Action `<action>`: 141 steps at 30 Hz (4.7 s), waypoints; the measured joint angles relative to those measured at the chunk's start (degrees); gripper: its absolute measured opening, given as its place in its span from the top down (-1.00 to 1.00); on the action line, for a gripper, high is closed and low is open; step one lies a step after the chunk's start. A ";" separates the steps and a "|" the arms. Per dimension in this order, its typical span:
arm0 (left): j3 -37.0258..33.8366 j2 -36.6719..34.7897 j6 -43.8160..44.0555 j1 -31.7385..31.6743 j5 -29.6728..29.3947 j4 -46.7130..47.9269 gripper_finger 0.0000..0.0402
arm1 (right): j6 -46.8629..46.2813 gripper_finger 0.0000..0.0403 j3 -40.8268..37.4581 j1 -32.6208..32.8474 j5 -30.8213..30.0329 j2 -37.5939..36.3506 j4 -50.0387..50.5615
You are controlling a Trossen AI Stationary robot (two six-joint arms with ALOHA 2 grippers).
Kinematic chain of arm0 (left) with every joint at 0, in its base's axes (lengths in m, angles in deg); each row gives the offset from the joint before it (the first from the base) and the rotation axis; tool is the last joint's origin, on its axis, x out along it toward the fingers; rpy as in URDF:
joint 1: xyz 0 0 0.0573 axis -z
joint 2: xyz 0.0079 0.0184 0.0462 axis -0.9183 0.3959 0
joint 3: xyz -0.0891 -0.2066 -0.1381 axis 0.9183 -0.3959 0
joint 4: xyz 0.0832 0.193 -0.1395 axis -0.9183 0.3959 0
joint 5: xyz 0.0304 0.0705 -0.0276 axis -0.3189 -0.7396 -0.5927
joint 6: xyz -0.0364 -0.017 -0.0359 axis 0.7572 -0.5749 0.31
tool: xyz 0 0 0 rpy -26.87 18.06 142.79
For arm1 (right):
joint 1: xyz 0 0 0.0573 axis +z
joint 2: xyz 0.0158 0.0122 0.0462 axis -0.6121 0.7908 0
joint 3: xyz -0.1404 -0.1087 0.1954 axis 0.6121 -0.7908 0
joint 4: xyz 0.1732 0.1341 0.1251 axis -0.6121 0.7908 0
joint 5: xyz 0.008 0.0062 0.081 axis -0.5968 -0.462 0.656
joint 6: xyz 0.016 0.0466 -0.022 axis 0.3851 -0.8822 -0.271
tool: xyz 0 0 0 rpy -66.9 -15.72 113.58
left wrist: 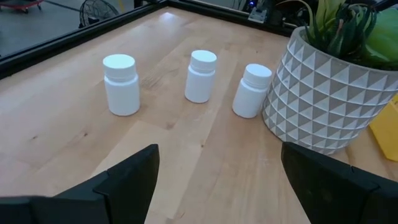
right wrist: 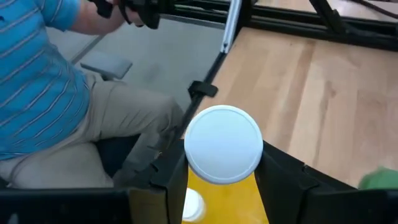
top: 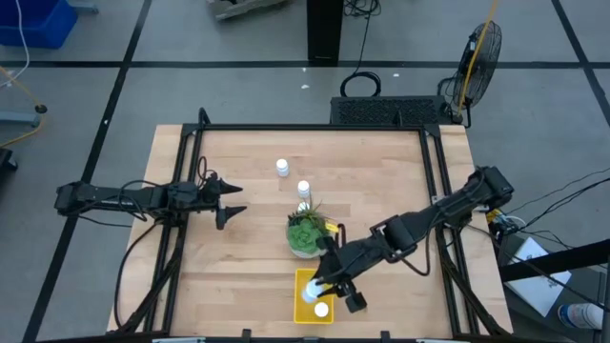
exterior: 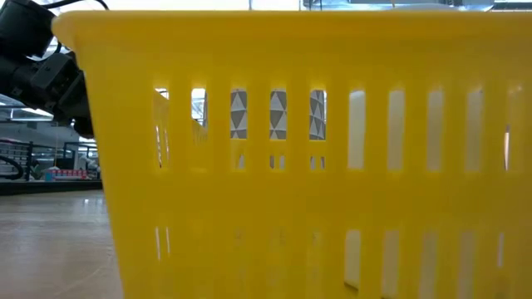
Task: Pick and place pill bottles into a basket
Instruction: Put the white pill bottle into the yellow bin
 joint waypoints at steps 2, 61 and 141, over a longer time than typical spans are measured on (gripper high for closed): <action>0.00 0.00 0.56 0.01 0.06 0.02 -0.69 | -0.31 0.26 0.00 1.01 -1.16 0.08 0.27; 0.00 0.02 2.69 0.01 1.49 0.15 -0.69 | -7.81 0.25 -16.61 0.80 -0.78 6.69 -11.62; -0.11 2.99 -0.53 0.01 6.43 -0.27 -0.69 | 23.12 0.02 -12.90 -48.30 2.54 -14.13 -0.93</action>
